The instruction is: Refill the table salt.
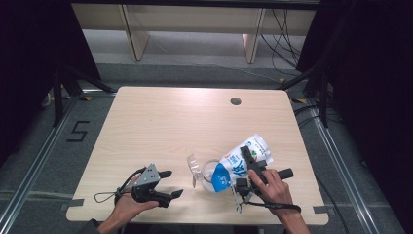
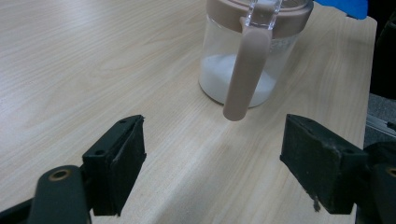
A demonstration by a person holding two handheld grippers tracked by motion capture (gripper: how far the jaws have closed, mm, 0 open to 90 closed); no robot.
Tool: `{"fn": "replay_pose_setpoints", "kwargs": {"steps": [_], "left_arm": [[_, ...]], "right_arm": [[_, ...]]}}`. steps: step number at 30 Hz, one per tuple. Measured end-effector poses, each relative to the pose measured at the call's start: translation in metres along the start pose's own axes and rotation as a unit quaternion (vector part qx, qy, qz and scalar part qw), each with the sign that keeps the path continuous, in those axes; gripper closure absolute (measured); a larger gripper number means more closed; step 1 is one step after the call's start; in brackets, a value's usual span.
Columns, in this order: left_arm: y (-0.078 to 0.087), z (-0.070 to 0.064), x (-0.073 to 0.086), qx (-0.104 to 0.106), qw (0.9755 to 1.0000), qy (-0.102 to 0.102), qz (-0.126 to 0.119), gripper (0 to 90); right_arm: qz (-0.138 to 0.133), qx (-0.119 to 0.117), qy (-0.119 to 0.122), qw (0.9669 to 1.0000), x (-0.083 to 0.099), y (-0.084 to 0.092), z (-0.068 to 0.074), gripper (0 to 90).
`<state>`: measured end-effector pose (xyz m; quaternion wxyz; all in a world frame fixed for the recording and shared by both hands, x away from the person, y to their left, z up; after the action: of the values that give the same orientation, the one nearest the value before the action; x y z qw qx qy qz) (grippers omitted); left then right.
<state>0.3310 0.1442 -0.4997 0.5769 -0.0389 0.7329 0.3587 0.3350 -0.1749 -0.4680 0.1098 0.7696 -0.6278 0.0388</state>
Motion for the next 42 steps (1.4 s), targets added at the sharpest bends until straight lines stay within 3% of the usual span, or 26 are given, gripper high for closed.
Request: {"fn": "replay_pose_setpoints", "kwargs": {"steps": [1, 4, 6, 9, 11, 17, 29, 33, 37, 42], "left_arm": [[0.0, -0.0001, 0.0, 0.0, 1.0, 0.0, 0.0, 21.1], [0.0, -0.0001, 0.0, 0.0, 1.0, 0.0, 0.0, 21.1], [0.0001, 0.0001, 0.0, 0.0, 1.0, 0.0, 0.0, 21.1], [-0.0001, -0.0002, 0.0, 0.0, 1.0, 0.0, 0.0, 21.1], [-0.0004, -0.0004, 0.0, 0.0, 1.0, 0.002, -0.001, 21.1], [-0.0004, -0.0004, 0.0, 0.001, 1.0, 0.003, -0.001, 21.1], [-0.0001, 0.0, 0.0, 0.0, 1.0, 0.0, 0.0, 21.1], [-0.0001, -0.0001, 0.0, 0.0, 1.0, 0.0, 0.0, 21.2], [0.0, 0.0, 0.0, 0.0, 1.0, 0.0, 0.0, 21.1], [0.0, 0.0, 0.0, 0.0, 1.0, 0.0, 0.0, 21.1]], "right_arm": [[-0.001, 0.003, 0.006, 1.0, -0.0002, -0.0002, -0.0011, 69.3], [0.005, -0.01, -0.005, 0.9999, 0.0002, -0.0007, 0.0008, 69.7], [-0.004, -0.004, 0.01, 0.9999, 0.0, -0.0019, -0.0016, 69.8], [-0.001, -0.004, 0.007, 1.0, 0.0, -0.0016, -0.0017, 69.9], [0.004, -0.012, -0.008, 0.9999, 0.0003, -0.0011, 0.0008, 70.0], [0.008, -0.016, -0.007, 0.9998, -0.0002, -0.0006, 0.0005, 70.2], [0.0, -0.01, -0.004, 0.9999, 0.0003, -0.0013, -0.0008, 70.4], [0.001, -0.004, -0.014, 0.9999, 0.0005, -0.0011, 0.0003, 70.5], [-0.004, -0.001, -0.006, 1.0, 0.0002, -0.0017, -0.0014, 70.6], [0.001, -0.006, -0.012, 0.9999, 0.0004, -0.0011, -0.0001, 70.7]]}}
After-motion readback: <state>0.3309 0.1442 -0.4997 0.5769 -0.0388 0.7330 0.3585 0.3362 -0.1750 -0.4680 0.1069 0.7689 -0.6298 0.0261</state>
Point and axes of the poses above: each handheld gripper's, and its own axes: y roughly backward along the jaws, x roughly out of its underside, z roughly to its left, the point moved 1 cm from there along -y, roughly forward along the jaws, and after that the axes turned 2 degrees about -x, right-handed, at the moved point
